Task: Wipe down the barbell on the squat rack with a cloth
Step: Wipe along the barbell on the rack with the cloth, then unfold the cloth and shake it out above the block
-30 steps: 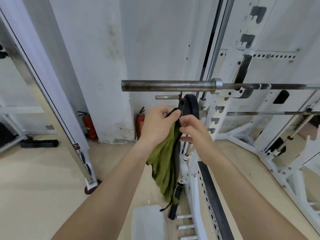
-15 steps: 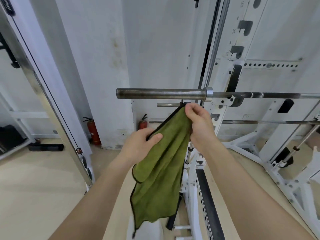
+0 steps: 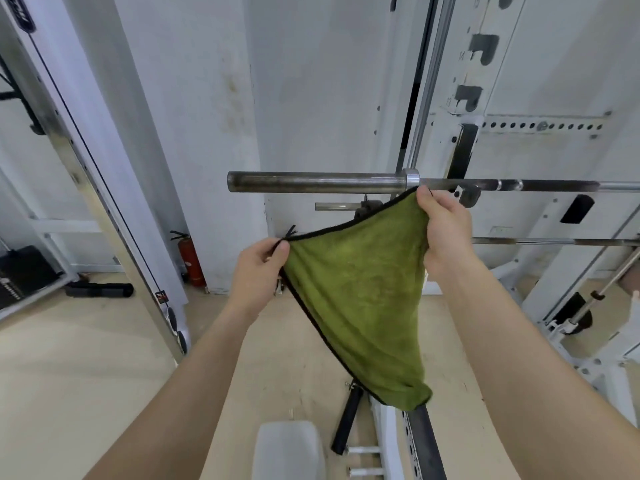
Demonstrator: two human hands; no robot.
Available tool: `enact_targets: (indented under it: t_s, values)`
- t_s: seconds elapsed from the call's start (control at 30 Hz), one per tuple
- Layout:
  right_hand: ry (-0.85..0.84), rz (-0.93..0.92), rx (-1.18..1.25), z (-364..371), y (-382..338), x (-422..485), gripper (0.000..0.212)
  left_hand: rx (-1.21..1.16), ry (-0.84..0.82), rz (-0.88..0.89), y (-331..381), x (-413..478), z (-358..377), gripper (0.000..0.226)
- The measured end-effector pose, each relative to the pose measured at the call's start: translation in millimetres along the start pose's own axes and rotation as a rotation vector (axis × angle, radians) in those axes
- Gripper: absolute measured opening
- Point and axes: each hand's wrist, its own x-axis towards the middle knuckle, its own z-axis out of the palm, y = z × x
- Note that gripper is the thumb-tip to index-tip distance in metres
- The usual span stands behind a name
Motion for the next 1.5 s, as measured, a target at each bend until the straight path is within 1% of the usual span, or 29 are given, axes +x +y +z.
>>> enact_targets:
  t_s: [0.07, 0.23, 0.27, 0.37, 0.43, 0.47, 0.53, 0.6, 0.67, 0.7, 0.73, 0.8, 0.83, 0.87, 0.9, 0.97, 1.03, 1.07, 1.1, 1.17, 1.23, 1.27, 1.3, 1.37, 1.43, 1.5]
  values:
    - [-0.009, 0.040, -0.084, -10, 4, 1, 0.019, -0.089, -0.050, -0.008, 21, 2, 10, 0.021]
    - [-0.091, 0.175, -0.185, -12, 23, -8, 0.011, -0.110, -0.193, 0.038, 56, 2, 37, 0.020]
    - [-0.152, 0.172, -0.221, -10, 28, -12, 0.013, -0.102, -0.218, 0.057, 61, 2, 41, 0.019]
    - [-0.495, 0.147, -0.317, 1, 35, -25, 0.018, -0.020, -0.283, 0.121, 68, 5, 42, 0.019]
    - [-0.664, 0.134, -0.386, 12, 32, -35, 0.022, -0.008, -0.318, 0.170, 70, 6, 36, 0.018]
    - [-0.705, 0.098, -0.406, 18, 30, -37, 0.030, -0.019, -0.316, 0.179, 69, 7, 32, 0.018]
    - [-0.726, -0.001, -0.436, 32, 28, -39, 0.045, -0.049, -0.295, 0.166, 66, 5, 24, 0.020]
    - [-0.747, -0.101, -0.507, 48, 27, -41, 0.046, -0.078, -0.226, 0.106, 63, 1, 21, 0.024]
    - [-0.768, -0.137, -0.559, 62, 29, -43, 0.047, -0.180, -0.101, -0.014, 59, -2, 21, 0.043]
    - [-0.772, -0.147, -0.579, 69, 31, -43, 0.043, -0.228, -0.047, -0.040, 56, -4, 21, 0.052]
    - [-0.762, -0.169, -0.598, 75, 33, -45, 0.038, -0.235, 0.001, -0.020, 51, -8, 22, 0.055]
    - [-0.682, -0.221, -0.572, 85, 34, -48, 0.038, -0.148, 0.085, 0.083, 34, -20, 27, 0.042]
    - [-0.613, -0.222, -0.492, 90, 32, -50, 0.042, -0.096, 0.099, 0.120, 22, -28, 33, 0.036]
    - [-0.527, -0.196, -0.366, 95, 27, -50, 0.046, -0.060, 0.076, 0.131, 7, -36, 39, 0.034]
    - [-0.435, -0.148, -0.239, 99, 19, -50, 0.045, -0.040, 0.028, 0.128, -9, -45, 47, 0.031]
    - [-0.284, -0.029, -0.054, 103, 2, -44, 0.032, 0.022, -0.075, 0.096, -46, -62, 60, 0.029]
    - [-0.165, 0.056, 0.064, 100, -11, -30, 0.027, 0.126, -0.143, 0.040, -82, -72, 69, 0.042]
    - [-0.119, 0.074, 0.110, 96, -17, -24, 0.028, 0.186, -0.199, 0.000, -98, -75, 71, 0.048]
    - [-0.074, 0.081, 0.141, 93, -22, -18, 0.030, 0.258, -0.276, -0.044, -117, -78, 73, 0.050]
    - [0.022, 0.071, 0.174, 84, -30, -9, 0.033, 0.444, -0.444, -0.140, -155, -85, 69, 0.044]
    - [0.106, 0.053, 0.207, 72, -34, -2, 0.033, 0.616, -0.546, -0.257, -190, -93, 53, 0.042]
    - [0.141, 0.036, 0.205, 65, -33, 1, 0.033, 0.662, -0.543, -0.312, -202, -96, 43, 0.042]
    - [0.164, 0.006, 0.178, 58, -29, 4, 0.035, 0.674, -0.501, -0.358, -209, -95, 33, 0.041]
    - [0.166, -0.038, 0.022, 46, -13, 6, 0.038, 0.673, -0.362, -0.369, -204, -84, 17, 0.041]
    - [0.091, 0.028, -0.214, 41, 13, -3, 0.030, 0.654, -0.268, -0.285, -177, -63, 12, 0.037]
    - [-0.024, 0.150, -0.473, 36, 46, -17, 0.015, 0.550, -0.273, -0.255, -131, -40, 15, 0.034]
